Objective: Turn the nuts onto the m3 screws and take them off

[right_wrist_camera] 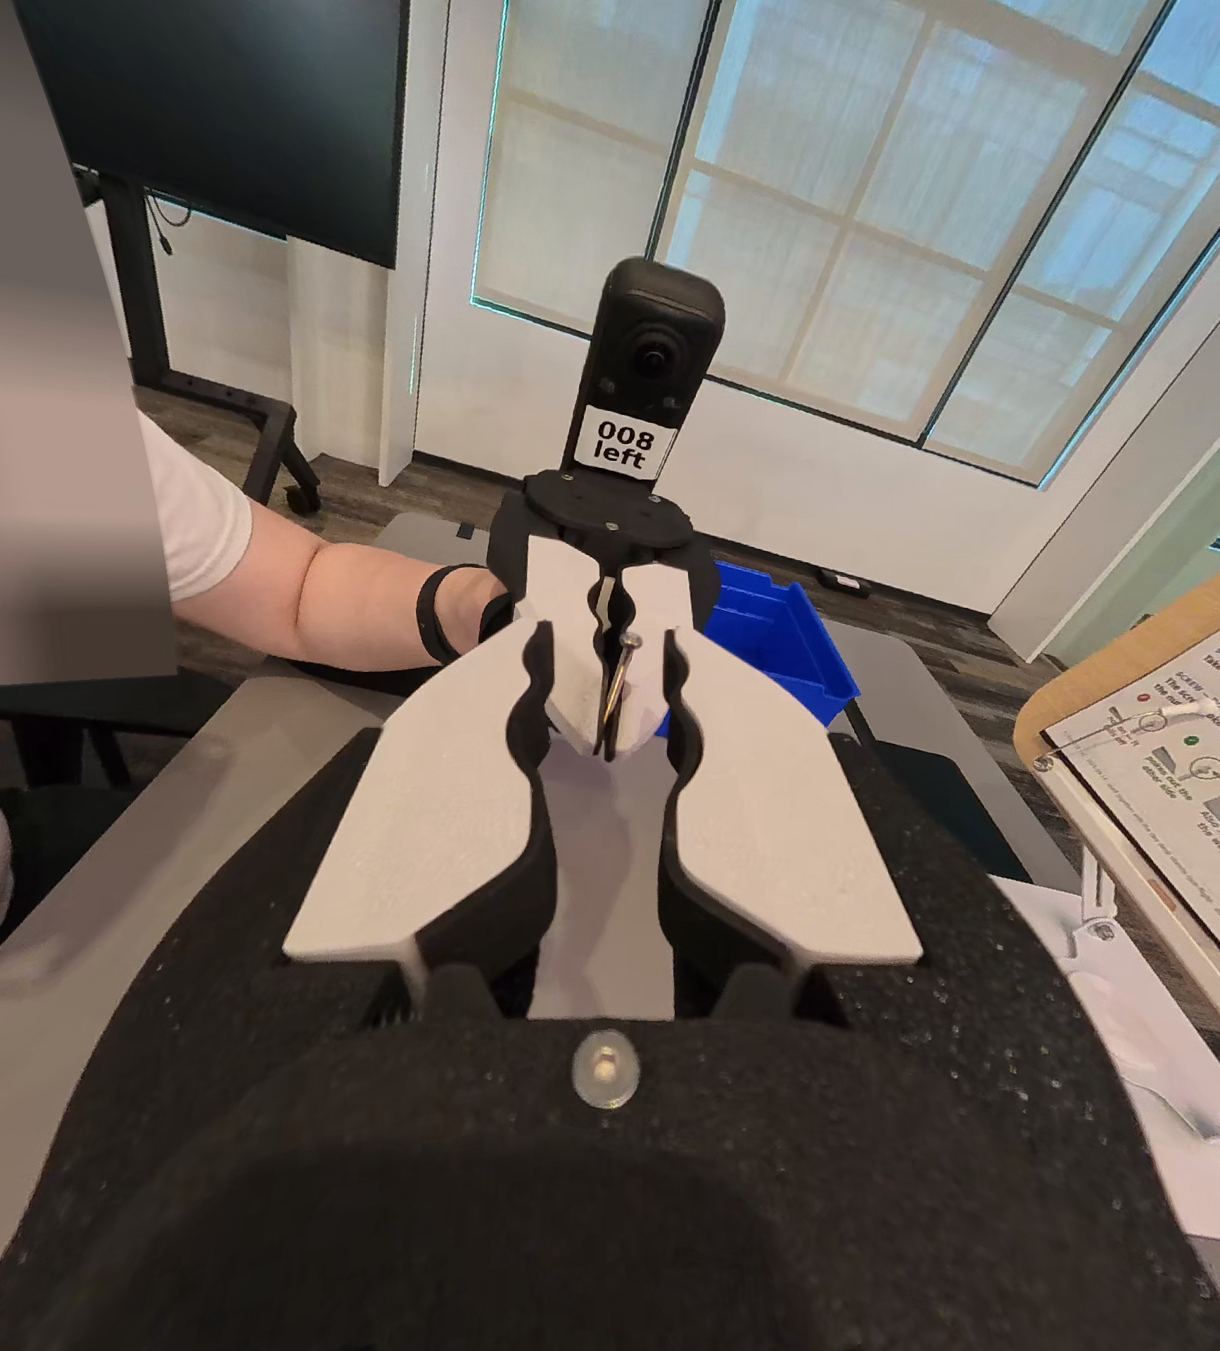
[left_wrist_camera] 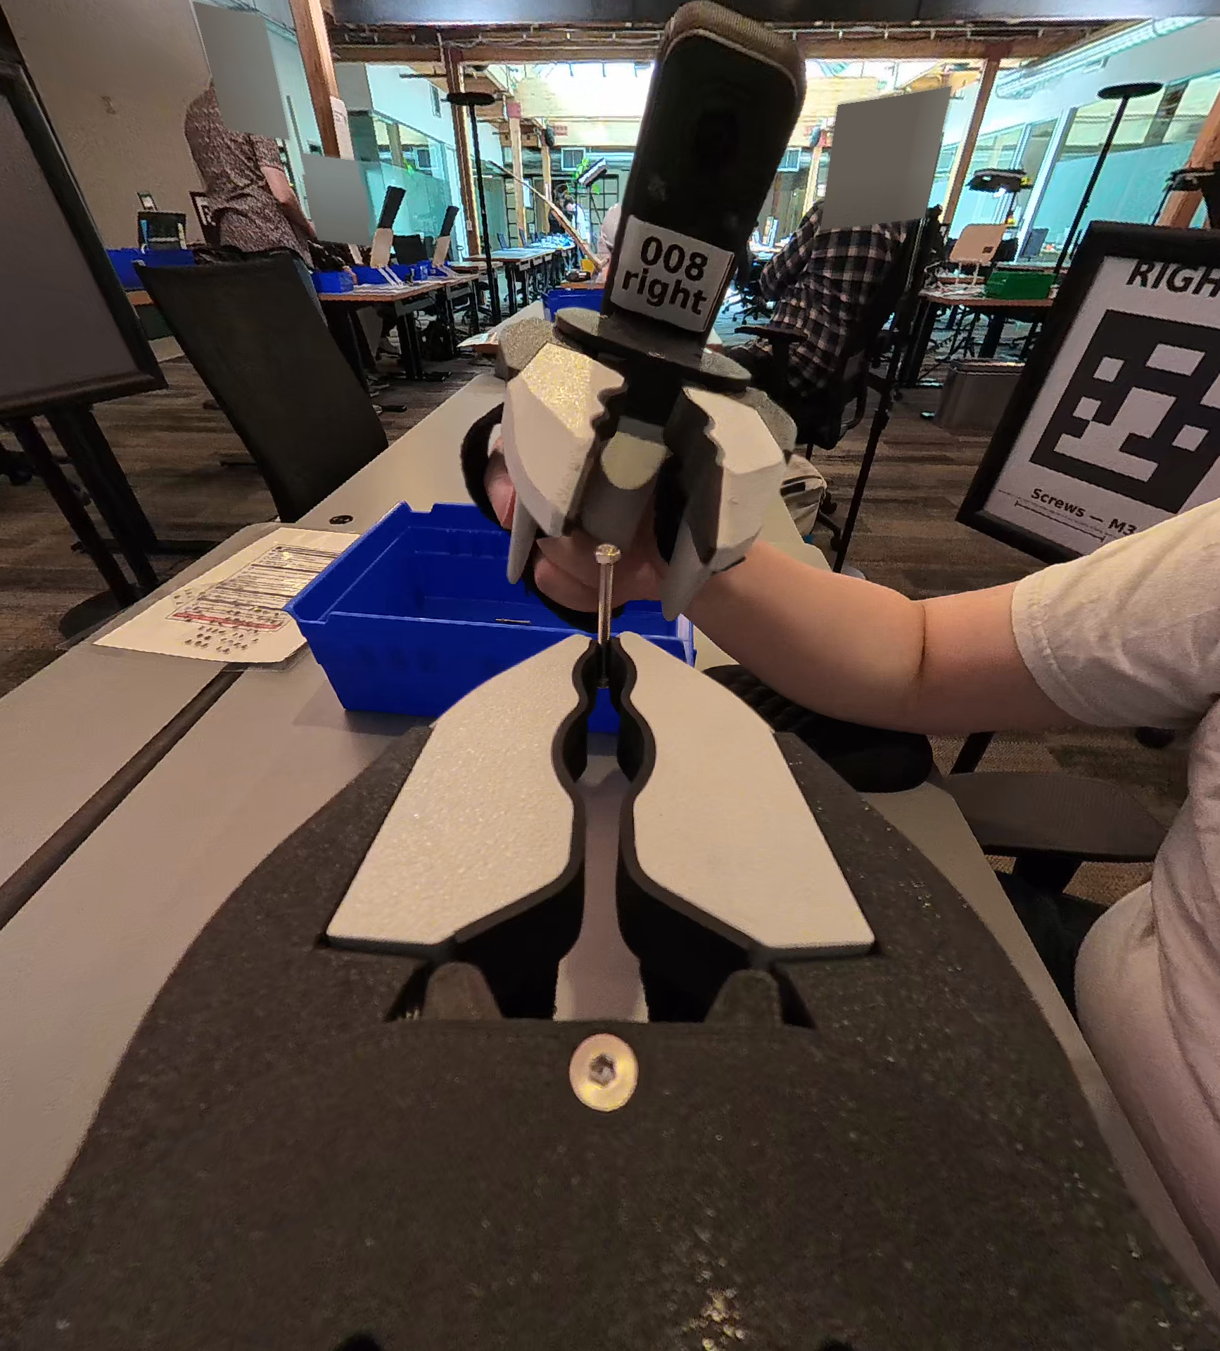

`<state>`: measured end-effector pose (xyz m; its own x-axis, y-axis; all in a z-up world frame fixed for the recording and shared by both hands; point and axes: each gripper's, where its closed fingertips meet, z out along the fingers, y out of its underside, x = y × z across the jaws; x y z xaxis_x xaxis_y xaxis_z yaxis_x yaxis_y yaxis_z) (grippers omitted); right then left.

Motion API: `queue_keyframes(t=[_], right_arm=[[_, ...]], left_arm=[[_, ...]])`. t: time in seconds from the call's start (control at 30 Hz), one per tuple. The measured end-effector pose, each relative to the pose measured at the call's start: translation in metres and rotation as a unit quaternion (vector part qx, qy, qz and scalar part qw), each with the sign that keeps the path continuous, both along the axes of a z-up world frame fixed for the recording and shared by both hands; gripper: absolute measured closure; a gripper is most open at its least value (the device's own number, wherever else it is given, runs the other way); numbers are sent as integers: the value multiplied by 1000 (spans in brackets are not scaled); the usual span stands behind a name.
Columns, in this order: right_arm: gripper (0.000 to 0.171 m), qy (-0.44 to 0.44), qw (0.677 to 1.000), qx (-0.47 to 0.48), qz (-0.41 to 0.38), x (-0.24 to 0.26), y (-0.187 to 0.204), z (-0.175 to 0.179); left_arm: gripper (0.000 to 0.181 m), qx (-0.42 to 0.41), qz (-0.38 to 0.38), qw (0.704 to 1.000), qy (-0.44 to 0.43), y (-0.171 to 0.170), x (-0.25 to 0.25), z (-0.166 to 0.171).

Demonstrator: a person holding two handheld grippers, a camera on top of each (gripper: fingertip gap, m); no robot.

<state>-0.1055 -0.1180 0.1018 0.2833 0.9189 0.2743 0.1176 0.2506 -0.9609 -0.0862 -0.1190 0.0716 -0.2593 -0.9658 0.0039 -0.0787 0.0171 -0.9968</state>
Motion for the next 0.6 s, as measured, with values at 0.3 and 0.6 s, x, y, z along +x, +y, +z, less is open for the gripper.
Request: queue_keyframes(t=[0.3, 0.6], right_arm=[[149, 6, 1000, 5, 7, 3, -3, 3], [143, -9, 1000, 3, -2, -3, 1, -4]], left_arm=[[180, -7, 13, 1000, -1, 8, -3, 2], [180, -2, 18, 1000, 2, 8, -2, 1]])
